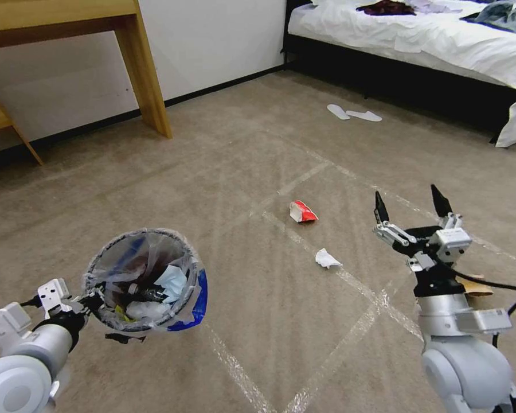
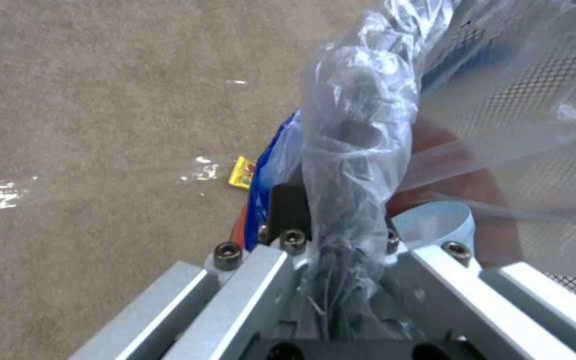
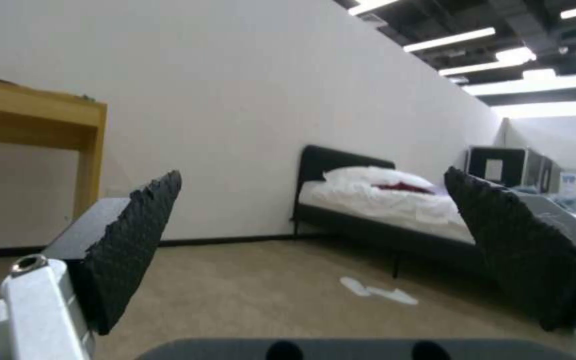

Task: Pick up the trash bin and place the garbage on the floor into it.

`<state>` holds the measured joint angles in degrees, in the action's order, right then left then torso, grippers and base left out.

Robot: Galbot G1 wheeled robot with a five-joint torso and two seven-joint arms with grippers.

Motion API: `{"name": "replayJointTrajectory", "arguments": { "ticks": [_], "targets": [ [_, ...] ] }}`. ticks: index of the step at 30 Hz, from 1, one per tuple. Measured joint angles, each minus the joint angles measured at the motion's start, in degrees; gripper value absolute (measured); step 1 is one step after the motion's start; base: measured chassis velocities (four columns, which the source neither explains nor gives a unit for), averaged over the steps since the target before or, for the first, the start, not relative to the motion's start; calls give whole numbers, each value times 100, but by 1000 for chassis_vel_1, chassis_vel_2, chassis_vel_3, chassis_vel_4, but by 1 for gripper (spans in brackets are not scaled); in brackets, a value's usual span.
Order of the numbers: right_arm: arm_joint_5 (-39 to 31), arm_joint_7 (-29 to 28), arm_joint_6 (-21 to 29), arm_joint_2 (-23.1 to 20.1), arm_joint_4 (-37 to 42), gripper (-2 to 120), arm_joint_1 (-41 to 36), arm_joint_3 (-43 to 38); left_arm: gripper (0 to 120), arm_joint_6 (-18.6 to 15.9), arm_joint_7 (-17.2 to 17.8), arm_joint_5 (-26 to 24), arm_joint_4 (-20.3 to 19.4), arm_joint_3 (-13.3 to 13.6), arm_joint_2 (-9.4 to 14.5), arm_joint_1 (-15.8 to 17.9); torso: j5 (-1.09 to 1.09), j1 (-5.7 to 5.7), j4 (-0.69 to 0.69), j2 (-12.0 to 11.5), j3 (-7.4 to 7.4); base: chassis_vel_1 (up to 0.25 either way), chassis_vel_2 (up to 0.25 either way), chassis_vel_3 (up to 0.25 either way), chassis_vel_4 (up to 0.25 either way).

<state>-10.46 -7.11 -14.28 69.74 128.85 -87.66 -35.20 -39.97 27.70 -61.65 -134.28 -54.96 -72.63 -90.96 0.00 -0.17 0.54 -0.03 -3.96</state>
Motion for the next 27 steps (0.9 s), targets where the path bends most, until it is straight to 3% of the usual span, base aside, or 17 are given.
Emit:
{"name": "replayJointTrajectory", "arguments": {
  "ticks": [9, 27],
  "targets": [
    [331, -38, -148, 379, -205, 100, -243, 210, 1, 7, -65, 179, -36, 122, -88, -10, 0, 0, 0, 0, 0, 0, 0, 0, 0],
    [368, 414, -420, 442, -720, 100, -147, 740, 1, 22, -99, 197, -65, 142, -168, -30, 0, 0, 1, -1, -1, 0, 0, 0, 0]
  ]
}}
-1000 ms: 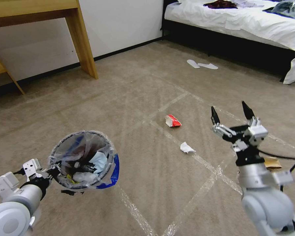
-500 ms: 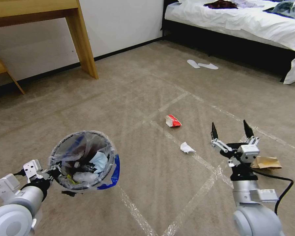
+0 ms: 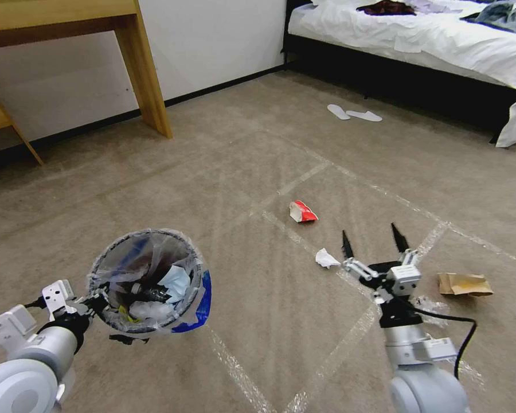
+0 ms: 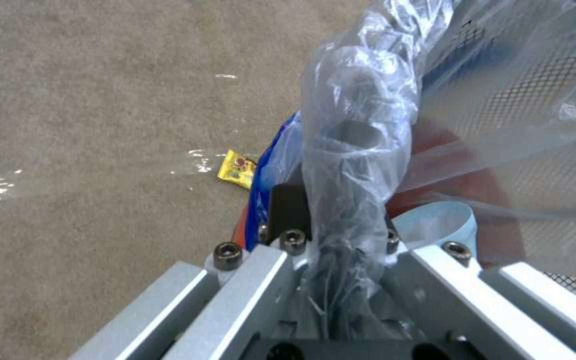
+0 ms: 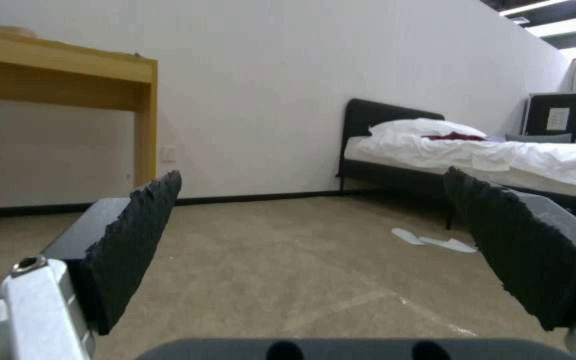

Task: Pick up the trash bin and place the garbage on the floor into it.

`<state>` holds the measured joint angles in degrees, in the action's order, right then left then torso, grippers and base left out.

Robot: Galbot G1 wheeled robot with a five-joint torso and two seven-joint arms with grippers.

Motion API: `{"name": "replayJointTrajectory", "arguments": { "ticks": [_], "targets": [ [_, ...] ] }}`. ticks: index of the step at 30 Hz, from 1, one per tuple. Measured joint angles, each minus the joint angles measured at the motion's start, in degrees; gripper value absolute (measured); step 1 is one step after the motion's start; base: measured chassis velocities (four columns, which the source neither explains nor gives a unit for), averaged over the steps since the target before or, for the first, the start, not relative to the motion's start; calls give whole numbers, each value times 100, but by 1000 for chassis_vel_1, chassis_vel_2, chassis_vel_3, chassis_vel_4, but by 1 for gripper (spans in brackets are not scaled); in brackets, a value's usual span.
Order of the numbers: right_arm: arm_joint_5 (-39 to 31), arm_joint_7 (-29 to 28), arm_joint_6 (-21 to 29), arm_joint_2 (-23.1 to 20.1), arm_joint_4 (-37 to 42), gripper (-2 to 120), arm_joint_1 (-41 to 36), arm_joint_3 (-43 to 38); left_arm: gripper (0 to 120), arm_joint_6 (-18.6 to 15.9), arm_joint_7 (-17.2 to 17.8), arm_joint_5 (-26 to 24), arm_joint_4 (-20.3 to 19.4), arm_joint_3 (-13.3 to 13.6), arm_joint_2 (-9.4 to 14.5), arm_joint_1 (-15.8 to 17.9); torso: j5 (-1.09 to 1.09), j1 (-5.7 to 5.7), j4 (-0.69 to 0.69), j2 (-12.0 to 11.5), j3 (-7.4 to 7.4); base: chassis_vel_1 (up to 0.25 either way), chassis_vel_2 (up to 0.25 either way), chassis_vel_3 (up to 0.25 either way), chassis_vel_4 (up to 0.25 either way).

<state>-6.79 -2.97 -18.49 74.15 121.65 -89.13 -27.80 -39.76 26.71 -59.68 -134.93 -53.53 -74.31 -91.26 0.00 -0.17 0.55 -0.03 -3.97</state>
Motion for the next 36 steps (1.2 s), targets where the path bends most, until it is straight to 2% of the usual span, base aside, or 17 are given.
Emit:
{"name": "replayJointTrajectory", "arguments": {
  "ticks": [11, 28, 36],
  "targets": [
    [-12, 61, 23, 48, -91, 100, 147, -36, 1, 9, -25, 21, 34, -5, -99, 47, 0, 0, 0, 0, 0, 0, 0, 0, 0],
    [90, 62, 21, 152, -223, 100, 203, -57, 1, 20, -37, 21, 96, -33, -73, 56, 0, -1, 0, 0, 0, 0, 0, 0, 0],
    [91, 52, 20, 147, -215, 100, 192, -130, 1, 22, -41, 23, 134, -27, -80, 83, 0, -1, 0, 0, 0, -60, 68, 72, -65]
  ]
}}
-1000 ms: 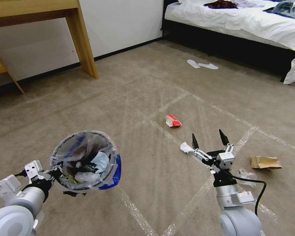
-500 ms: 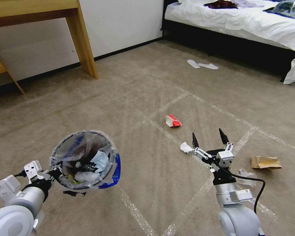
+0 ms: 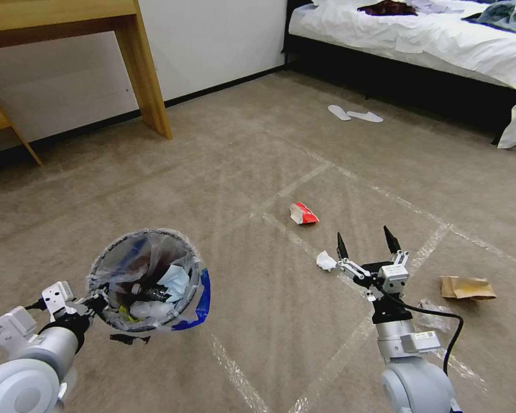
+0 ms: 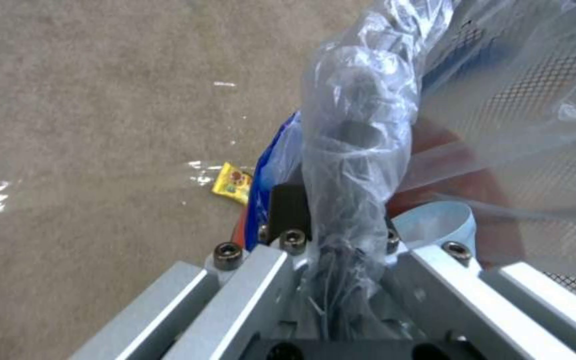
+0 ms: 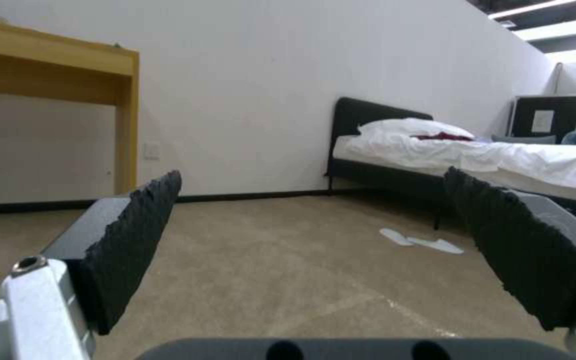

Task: Pick up the trash bin and place the garbage on the floor into it.

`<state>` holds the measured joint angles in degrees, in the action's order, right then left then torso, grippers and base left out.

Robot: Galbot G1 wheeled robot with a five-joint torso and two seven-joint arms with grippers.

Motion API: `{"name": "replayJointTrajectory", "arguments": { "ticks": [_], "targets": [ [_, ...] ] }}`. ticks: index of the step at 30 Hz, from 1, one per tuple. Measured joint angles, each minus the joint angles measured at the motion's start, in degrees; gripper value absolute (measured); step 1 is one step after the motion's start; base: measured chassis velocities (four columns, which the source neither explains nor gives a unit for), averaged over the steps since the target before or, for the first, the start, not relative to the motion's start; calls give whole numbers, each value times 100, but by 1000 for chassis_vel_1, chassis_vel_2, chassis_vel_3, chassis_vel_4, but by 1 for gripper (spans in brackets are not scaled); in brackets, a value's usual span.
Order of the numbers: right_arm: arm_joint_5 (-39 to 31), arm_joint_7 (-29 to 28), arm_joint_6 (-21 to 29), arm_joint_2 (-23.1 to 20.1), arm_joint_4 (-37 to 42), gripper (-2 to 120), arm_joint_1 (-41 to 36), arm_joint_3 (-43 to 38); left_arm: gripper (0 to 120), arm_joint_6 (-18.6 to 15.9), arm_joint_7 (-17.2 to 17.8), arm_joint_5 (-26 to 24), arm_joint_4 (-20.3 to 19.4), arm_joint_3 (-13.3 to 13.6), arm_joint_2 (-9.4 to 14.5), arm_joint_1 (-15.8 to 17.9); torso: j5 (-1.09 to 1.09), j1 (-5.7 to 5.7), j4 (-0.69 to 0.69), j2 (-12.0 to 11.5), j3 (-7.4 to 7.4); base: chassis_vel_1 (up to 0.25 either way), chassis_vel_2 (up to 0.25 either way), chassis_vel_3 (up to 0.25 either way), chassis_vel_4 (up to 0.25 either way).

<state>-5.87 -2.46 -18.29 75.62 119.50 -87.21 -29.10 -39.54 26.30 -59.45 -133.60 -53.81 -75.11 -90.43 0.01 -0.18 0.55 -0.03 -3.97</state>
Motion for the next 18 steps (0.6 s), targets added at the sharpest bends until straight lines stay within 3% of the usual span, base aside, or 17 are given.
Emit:
{"name": "replayJointTrajectory", "arguments": {
  "ticks": [18],
  "targets": [
    [0, -25, -12, -11, -68, 100, 47, -9, 1, 19, -28, 74, 46, 27, -15, 1, 0, 0, 0, 0, 0, -77, 77, 71, -72]
  ]
}}
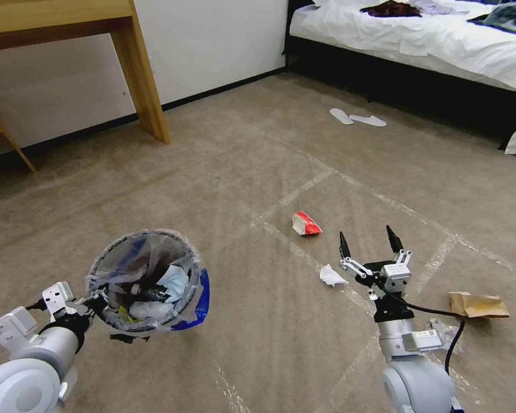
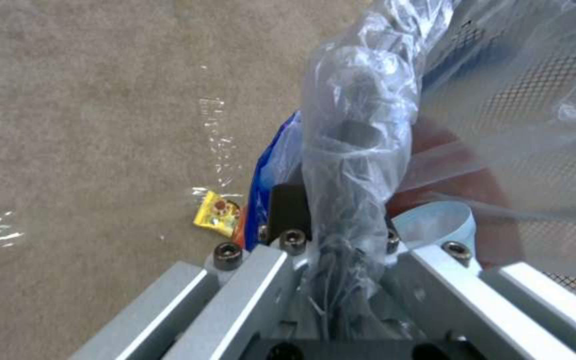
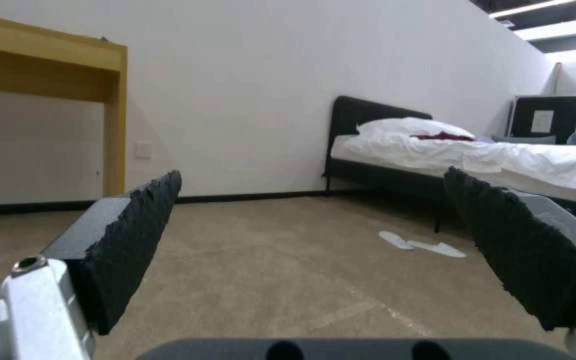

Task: Pick up the trash bin and place the garbage on the floor into it.

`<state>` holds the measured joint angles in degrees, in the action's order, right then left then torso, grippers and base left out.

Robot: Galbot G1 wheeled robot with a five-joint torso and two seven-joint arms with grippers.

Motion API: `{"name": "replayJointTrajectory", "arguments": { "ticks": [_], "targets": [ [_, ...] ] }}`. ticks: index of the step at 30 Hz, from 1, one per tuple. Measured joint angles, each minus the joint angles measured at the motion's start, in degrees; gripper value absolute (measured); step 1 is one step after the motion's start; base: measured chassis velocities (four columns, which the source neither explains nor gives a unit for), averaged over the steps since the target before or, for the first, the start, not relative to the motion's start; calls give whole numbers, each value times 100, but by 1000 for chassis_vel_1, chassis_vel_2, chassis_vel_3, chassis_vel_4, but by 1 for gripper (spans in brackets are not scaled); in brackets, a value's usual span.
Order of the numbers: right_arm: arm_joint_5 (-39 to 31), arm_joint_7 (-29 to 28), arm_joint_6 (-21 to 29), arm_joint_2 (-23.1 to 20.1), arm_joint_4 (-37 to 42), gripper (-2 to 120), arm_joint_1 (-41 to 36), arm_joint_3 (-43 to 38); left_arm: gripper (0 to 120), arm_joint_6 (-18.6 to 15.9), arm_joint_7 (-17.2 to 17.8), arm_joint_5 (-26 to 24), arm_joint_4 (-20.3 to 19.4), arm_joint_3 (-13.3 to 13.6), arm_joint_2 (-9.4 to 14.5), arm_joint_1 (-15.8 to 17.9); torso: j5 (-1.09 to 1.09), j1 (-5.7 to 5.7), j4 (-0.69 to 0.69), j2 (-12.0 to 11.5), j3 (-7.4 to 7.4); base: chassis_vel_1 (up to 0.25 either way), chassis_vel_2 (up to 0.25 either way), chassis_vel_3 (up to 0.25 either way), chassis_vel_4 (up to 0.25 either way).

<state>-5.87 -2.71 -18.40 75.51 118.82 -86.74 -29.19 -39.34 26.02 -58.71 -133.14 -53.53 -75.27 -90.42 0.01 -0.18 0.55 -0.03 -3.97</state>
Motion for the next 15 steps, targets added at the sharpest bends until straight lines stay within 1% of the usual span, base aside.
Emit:
{"name": "replayJointTrajectory", "arguments": {
  "ticks": [15],
  "targets": [
    [-1, -25, 0, 3, -28, 100, 5, 9, 1, 14, -13, 9, 5, -14, 32, -42, 0, 0, 0, -1, 0, -66, 75, 79, -69]
  ]
}}
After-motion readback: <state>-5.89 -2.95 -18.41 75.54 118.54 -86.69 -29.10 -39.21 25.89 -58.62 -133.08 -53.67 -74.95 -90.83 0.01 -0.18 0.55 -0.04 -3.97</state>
